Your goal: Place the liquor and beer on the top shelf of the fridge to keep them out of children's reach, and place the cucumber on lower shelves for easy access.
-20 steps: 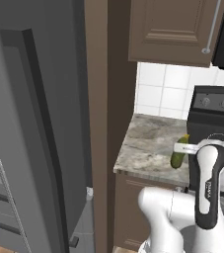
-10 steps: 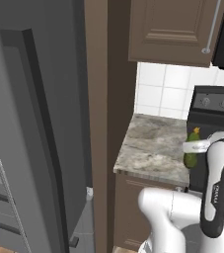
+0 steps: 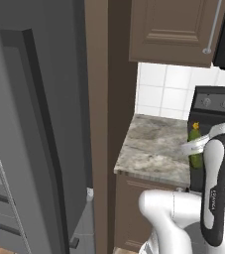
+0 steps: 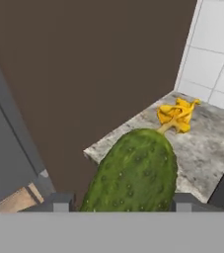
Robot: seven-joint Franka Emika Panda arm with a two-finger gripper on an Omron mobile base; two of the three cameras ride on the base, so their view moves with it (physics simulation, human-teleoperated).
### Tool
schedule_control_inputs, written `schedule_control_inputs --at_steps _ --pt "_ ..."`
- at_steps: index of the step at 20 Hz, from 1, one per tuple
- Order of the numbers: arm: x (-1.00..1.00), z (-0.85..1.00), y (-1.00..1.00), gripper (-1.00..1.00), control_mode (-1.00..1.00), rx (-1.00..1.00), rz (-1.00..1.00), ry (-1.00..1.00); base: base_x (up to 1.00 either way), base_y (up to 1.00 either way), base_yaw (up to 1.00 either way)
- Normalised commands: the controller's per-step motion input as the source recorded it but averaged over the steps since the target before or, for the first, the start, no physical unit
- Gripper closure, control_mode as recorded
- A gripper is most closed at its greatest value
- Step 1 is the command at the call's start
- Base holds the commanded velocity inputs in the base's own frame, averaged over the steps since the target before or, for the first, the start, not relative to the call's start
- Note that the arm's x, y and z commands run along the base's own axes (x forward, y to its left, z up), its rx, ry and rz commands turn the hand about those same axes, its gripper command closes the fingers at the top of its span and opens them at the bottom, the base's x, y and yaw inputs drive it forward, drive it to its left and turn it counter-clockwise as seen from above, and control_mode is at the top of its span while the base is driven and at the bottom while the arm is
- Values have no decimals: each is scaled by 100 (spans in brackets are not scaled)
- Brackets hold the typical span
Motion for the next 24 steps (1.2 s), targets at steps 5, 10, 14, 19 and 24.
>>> schedule_control_inputs --at_steps 5,10,14,19,24 --pt "-4 0 35 100 -100 -20 -3 0 0 0 0" --pt "-4 0 25 100 -100 -15 -3 0 0 0 0" --pt "-8 0 1 100 -100 -8 -2 -1 0 0 0" --pt "-23 -6 0 100 -100 -7 -4 0 0 0 0" --pt "-10 -1 0 100 100 -1 0 0 -62 0 0"
